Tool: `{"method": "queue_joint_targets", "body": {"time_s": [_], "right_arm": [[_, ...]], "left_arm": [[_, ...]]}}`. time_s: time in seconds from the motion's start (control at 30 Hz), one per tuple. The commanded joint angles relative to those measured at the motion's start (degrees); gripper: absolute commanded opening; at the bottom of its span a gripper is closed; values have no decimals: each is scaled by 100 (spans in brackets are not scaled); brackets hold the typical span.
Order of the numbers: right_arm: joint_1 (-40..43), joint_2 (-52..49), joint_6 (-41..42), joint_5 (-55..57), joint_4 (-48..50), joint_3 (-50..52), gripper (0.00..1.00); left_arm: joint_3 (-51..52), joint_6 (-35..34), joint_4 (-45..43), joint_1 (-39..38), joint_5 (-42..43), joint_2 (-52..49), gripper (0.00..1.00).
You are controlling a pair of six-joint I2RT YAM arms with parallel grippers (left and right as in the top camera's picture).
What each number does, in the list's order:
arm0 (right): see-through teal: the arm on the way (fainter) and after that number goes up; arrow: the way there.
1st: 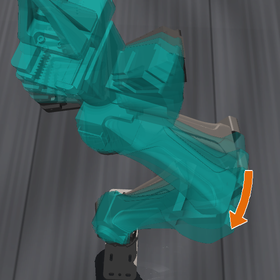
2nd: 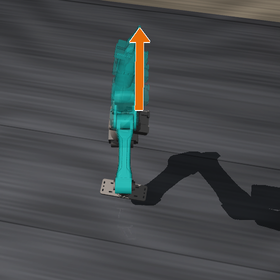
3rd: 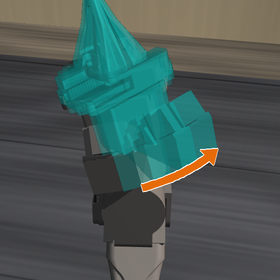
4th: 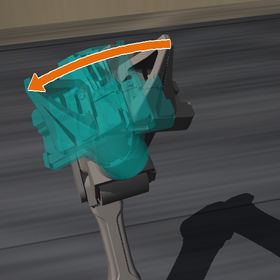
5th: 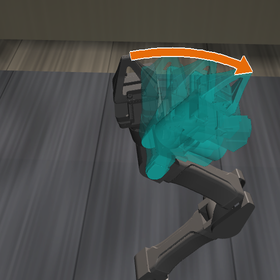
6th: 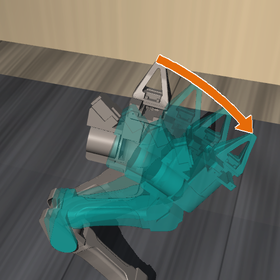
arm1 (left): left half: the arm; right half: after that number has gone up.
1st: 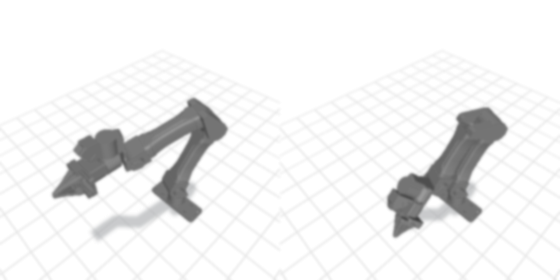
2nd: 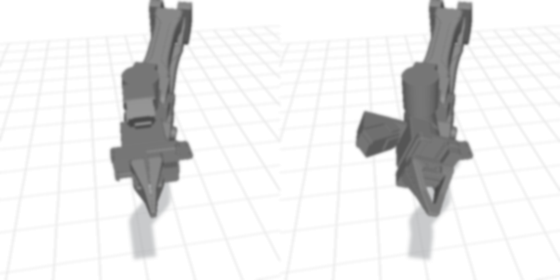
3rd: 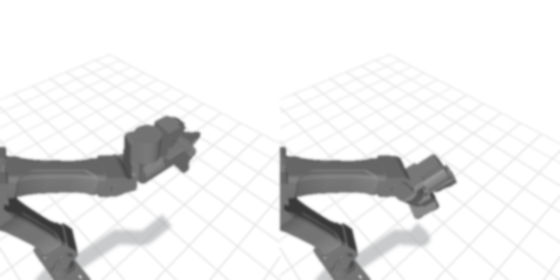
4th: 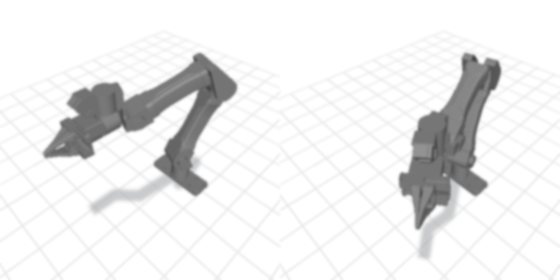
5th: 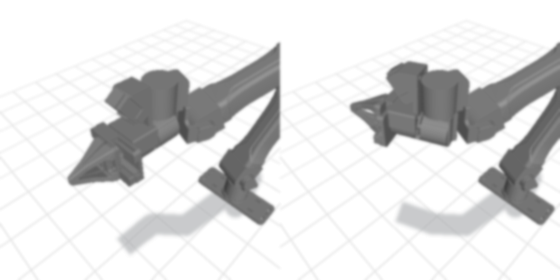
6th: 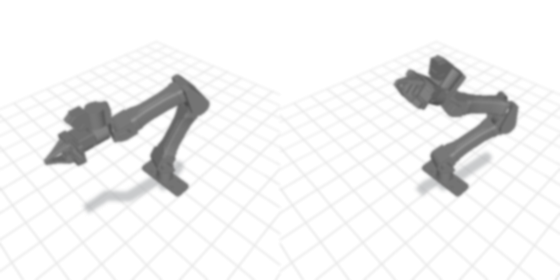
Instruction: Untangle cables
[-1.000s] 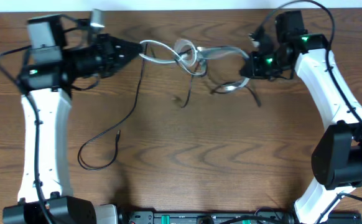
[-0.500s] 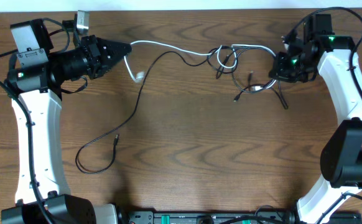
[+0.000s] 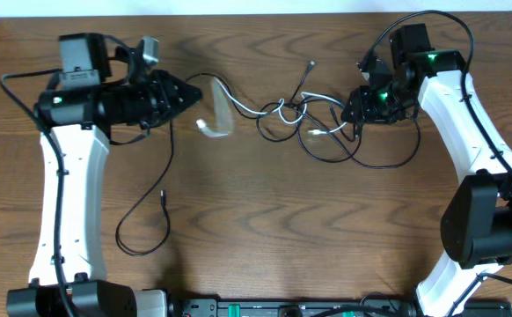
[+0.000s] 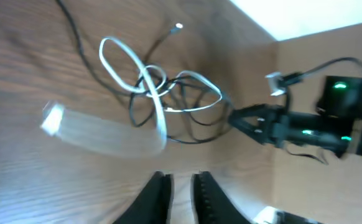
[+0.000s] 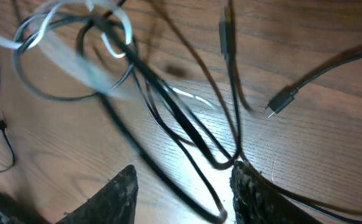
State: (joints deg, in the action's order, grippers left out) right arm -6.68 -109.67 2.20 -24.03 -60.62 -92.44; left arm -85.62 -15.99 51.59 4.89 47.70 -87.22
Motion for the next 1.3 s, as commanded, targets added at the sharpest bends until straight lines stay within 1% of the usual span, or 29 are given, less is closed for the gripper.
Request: {"method": "queue_joint_targets", "body": {"time_s": [0.0, 0.03, 0.07, 0.1, 0.17, 0.27, 0.53, 0.7, 0.83, 0.93, 1.07, 1.27], "right_arm": [[-20, 2, -83, -184, 26, 33, 47], [-26, 2, -129, -229, 57, 31, 48], [-31, 2, -223, -315, 90, 31, 47], [-46, 4, -302, -400, 127, 31, 48], [-55, 4, -315, -400, 153, 31, 48], [-55, 4, -315, -409, 210, -15, 49], [-48, 33, -400, -498, 9, -669, 50], [-37, 33, -155, -356, 7, -1029, 50], [-44, 33, 315, 173, 39, -1062, 51], [-9, 31, 358, 210, 4, -1060, 52], [2, 26, 372, 295, -52, -1043, 55], [-17, 24, 402, 343, -50, -942, 58]], "left_arm": [[-85, 140, 66, -184, -896, 111, 29], [-85, 140, 90, -225, -1016, 111, 33], [-85, 138, 111, -254, -1104, 111, 39], [-85, 138, 153, -291, -1178, 111, 48], [-85, 138, 195, -321, -1224, 111, 55], [-83, 138, 216, -380, -1241, 111, 60], [-85, 133, 190, -809, -1353, 35, 60], [-83, 133, 190, -1132, -1394, -131, 61], [-83, 133, 190, -1423, -1397, -374, 60], [-85, 131, 160, -1617, -1397, -595, 59], [-83, 46, 55, -1873, -1423, -931, 54], [-83, -317, -46, -2369, -2020, -1392, 51]]}}
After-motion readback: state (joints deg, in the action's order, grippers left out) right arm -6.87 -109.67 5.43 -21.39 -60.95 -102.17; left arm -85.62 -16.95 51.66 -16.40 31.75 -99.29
